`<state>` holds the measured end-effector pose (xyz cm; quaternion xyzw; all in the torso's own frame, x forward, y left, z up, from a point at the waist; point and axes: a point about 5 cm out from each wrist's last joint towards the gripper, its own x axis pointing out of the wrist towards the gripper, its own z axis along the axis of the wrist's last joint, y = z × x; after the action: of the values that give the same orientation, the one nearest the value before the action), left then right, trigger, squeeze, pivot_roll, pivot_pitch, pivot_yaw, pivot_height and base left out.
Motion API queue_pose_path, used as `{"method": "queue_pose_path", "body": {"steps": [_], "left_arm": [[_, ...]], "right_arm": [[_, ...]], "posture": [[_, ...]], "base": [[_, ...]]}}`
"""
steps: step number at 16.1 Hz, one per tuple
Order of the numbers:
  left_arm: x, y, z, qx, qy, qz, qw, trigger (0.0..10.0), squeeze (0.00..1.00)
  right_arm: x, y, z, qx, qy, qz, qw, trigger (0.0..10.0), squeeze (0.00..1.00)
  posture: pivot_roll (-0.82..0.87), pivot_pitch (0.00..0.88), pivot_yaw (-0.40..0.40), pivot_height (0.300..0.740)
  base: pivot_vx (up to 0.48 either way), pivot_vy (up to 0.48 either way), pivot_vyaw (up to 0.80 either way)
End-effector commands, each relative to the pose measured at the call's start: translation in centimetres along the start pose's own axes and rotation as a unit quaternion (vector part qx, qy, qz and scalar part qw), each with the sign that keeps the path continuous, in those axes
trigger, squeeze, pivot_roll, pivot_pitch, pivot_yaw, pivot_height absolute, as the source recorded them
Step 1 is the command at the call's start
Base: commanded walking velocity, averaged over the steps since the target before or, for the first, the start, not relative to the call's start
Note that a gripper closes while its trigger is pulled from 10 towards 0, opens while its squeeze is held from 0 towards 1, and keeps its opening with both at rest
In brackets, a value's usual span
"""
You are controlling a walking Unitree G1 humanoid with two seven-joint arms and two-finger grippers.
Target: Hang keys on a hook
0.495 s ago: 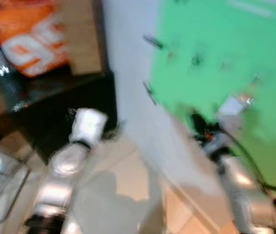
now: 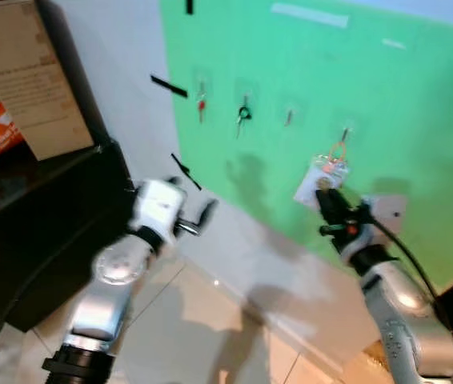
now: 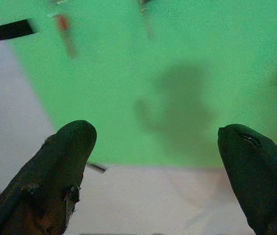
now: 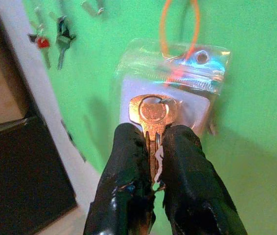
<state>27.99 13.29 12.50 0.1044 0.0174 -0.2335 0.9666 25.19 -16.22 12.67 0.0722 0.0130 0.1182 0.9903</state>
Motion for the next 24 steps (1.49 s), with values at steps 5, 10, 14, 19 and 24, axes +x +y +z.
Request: {"method": "queue_pose_path", "body": {"steps": [5,10,14,19,24], "left_arm": [[-0.8,0.7,0.2,0.006,-0.004,0.004,1.000,10.0,0.00],[-0.9,0.7,0.2,0.008,-0.003,-0.001,1.000,10.0,0.00],[-0.9,0.7,0.4,0.010,-0.007,-0.012,1.000,10.0,0.00],[-0.8,0.0,1.1,0.007,-0.017,-0.067,0.998,10.0,0.00],[-0.7,0.1,1.2,0.015,-0.016,-0.069,0.997,10.0,0.00]], "right_arm": [[-0.2,2.5,1.2,0.025,-0.035,0.086,0.995,10.0,0.00],[-0.2,2.5,1.1,0.023,-0.033,0.092,0.995,10.0,0.00],[0.3,2.8,1.8,0.023,-0.044,0.112,0.992,10.0,0.00],[1.7,4.0,3.0,0.021,-0.061,0.140,0.988,10.0,0.00],[2.5,4.3,3.2,0.006,-0.054,0.151,0.987,10.0,0.00]], "posture": [[-0.04,0.000,0.030,0.740],[-0.03,0.000,0.025,0.740],[-0.02,0.000,0.016,0.740],[-0.02,0.000,0.013,0.740],[-0.03,0.000,0.028,0.740]], "base": [[0.122,0.000,0.00],[0.000,0.000,0.00],[0.000,0.000,0.00],[0.000,0.000,0.00],[0.000,0.000,0.00]]}}
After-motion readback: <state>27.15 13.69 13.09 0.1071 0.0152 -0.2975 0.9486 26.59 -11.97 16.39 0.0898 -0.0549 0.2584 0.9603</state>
